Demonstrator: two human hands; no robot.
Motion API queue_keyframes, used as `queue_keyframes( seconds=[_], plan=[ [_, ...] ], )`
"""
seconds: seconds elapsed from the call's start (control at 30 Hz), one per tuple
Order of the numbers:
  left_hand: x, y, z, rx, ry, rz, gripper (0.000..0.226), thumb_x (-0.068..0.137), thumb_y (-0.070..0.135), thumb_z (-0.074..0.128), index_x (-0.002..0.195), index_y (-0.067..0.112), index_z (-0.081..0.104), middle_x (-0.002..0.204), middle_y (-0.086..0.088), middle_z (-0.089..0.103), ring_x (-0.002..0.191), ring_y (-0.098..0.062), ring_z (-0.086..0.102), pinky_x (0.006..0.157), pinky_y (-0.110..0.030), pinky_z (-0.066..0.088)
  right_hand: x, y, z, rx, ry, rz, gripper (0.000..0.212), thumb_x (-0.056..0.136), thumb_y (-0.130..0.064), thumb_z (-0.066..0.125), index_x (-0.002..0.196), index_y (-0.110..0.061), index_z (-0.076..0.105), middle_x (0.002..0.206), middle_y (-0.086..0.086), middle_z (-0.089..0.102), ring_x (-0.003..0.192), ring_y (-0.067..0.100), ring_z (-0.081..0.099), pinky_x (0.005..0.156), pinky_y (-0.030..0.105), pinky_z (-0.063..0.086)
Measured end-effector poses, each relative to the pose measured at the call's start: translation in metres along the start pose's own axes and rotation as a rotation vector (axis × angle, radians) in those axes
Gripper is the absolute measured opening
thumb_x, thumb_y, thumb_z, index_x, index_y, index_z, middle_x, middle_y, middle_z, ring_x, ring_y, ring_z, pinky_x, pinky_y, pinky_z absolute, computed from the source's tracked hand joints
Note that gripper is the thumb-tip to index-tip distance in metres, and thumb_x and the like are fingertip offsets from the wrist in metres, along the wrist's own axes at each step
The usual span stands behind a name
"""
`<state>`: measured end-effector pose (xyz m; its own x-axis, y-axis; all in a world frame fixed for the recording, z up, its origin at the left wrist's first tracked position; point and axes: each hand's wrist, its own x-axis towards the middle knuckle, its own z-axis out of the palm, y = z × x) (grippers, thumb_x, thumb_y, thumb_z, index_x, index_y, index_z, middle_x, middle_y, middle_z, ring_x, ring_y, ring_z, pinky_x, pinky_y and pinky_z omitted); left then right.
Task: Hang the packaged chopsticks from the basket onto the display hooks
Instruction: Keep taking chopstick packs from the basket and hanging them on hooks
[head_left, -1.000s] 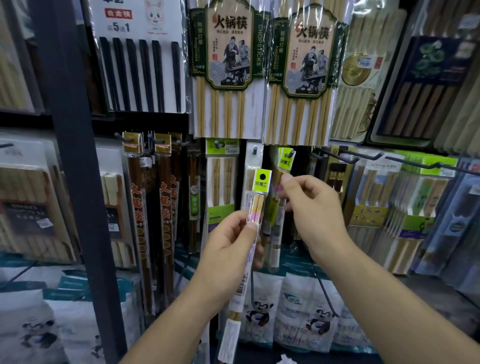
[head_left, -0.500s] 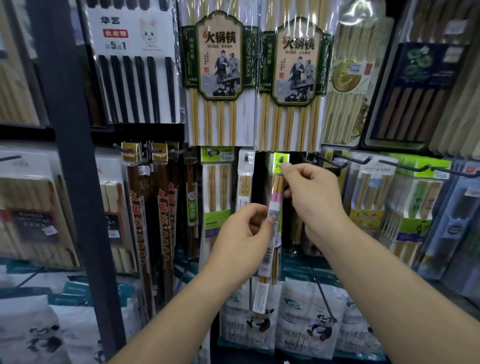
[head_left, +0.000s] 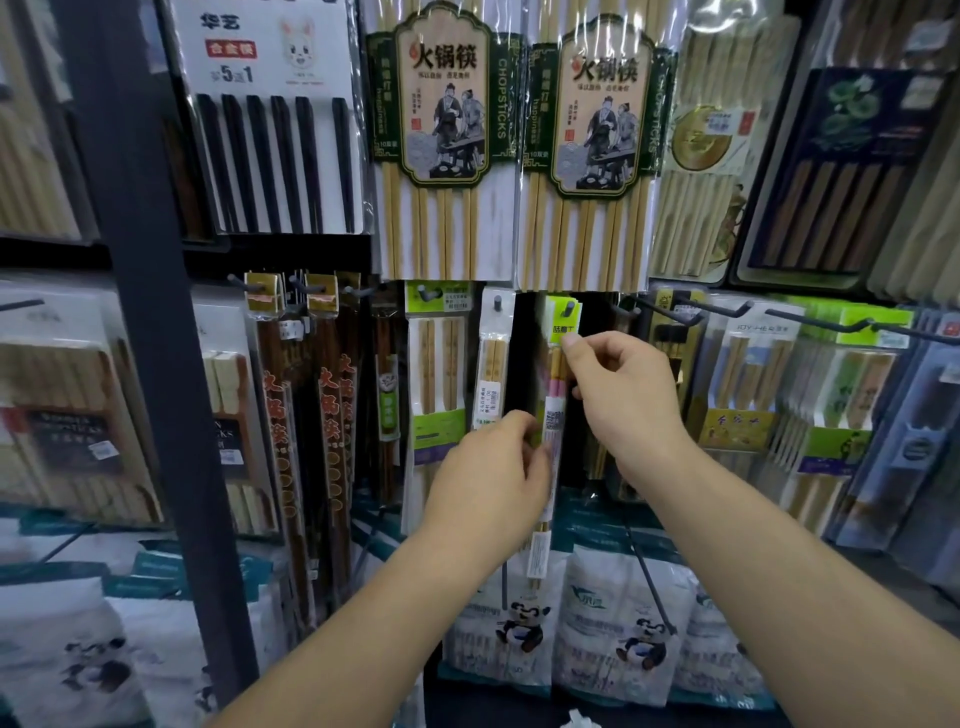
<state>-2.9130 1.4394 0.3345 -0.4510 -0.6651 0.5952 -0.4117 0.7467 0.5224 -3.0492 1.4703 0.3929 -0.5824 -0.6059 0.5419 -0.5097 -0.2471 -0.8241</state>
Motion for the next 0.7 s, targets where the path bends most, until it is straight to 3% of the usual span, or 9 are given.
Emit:
queue_keyframes(
  seconds=[0.2, 0.3, 0.43, 0.57, 0.7],
  plan=[
    [-0.022, -0.012, -0.002, 0.126, -0.003, 0.040, 0.017, 0.101, 0.038, 0.052, 0.110, 0.026, 0.061, 0.086, 0.011, 0.067, 0.077, -0.010, 0.063, 0.067, -0.037, 0.056, -0.020, 0.013, -0.005, -0.065, 0.035, -0.014, 0.026, 0.096, -0.046, 0.064, 0.080, -0.026, 0.067, 0.070, -0.006, 0.065, 0.068, 0.009, 0.061, 0.063, 0.025, 0.047],
    [-0.048, -0.031, -0.001, 0.044, -0.029, -0.065, 0.012, 0.099, 0.040, 0.055, 0.100, 0.031, 0.063, 0.078, 0.016, 0.063, 0.071, -0.003, 0.060, 0.063, -0.032, 0.054, -0.049, 0.026, -0.008, -0.089, -0.028, -0.020, 0.020, 0.097, -0.038, 0.065, 0.081, -0.027, 0.064, 0.066, -0.014, 0.061, 0.061, 0.002, 0.056, 0.054, 0.014, 0.041],
    [-0.107, -0.079, 0.014, -0.077, -0.104, -0.275, 0.011, 0.099, 0.035, 0.058, 0.089, 0.032, 0.062, 0.071, 0.014, 0.062, 0.067, -0.003, 0.060, 0.060, -0.032, 0.053, -0.120, 0.070, -0.003, -0.106, -0.244, 0.066, 0.017, 0.099, -0.029, 0.064, 0.082, -0.025, 0.064, 0.074, -0.016, 0.062, 0.064, 0.002, 0.056, 0.058, 0.015, 0.045],
    [-0.184, -0.134, 0.045, -0.066, -0.205, -0.472, 0.010, 0.099, 0.031, 0.060, 0.090, 0.028, 0.061, 0.072, 0.008, 0.062, 0.067, -0.007, 0.060, 0.066, -0.039, 0.055, -0.209, 0.141, 0.010, -0.196, -0.503, 0.273, 0.016, 0.099, -0.029, 0.064, 0.083, -0.027, 0.064, 0.075, -0.011, 0.062, 0.070, 0.002, 0.057, 0.060, 0.016, 0.045],
    [-0.255, -0.185, 0.070, 0.018, -0.353, -0.661, 0.012, 0.099, 0.031, 0.061, 0.105, 0.021, 0.062, 0.091, 0.005, 0.063, 0.081, -0.011, 0.062, 0.077, -0.039, 0.055, -0.288, 0.215, 0.023, -0.380, -0.731, 0.437, 0.011, 0.097, -0.026, 0.067, 0.088, -0.021, 0.065, 0.080, -0.006, 0.067, 0.074, 0.006, 0.062, 0.072, 0.033, 0.052]
  ],
)
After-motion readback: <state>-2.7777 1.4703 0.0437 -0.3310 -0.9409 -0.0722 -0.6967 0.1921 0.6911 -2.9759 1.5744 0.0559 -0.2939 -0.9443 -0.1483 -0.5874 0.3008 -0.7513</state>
